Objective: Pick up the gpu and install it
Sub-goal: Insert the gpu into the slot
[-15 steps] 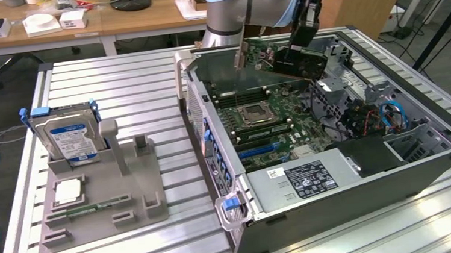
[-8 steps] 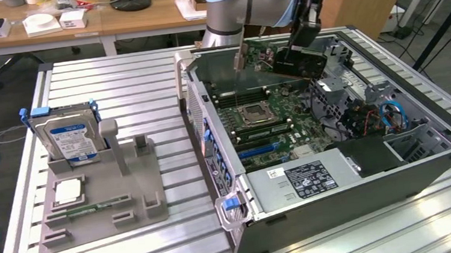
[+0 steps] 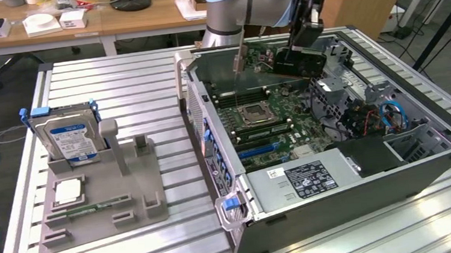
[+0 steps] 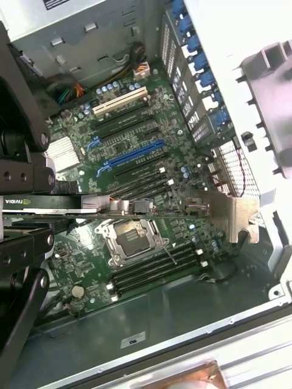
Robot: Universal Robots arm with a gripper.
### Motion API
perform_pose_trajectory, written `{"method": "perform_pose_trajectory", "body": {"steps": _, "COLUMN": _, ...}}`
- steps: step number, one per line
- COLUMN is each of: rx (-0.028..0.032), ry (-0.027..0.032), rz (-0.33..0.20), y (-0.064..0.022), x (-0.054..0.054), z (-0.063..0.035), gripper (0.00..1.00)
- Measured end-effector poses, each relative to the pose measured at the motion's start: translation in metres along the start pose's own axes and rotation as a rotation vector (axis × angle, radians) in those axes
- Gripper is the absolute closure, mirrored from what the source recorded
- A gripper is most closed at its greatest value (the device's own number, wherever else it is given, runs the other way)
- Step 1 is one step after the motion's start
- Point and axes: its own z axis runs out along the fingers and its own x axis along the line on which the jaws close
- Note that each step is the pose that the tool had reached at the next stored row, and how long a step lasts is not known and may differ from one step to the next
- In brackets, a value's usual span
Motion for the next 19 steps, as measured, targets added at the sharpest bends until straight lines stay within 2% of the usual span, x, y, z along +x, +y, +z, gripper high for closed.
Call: {"method": "perform_pose_trajectory", "body": {"steps": 19, "rx": -0.0058, "ry": 0.0073, "rz": -0.159, "y": 0.0000, "x": 0.0000, "z": 0.0009, "gripper": 0.74}}
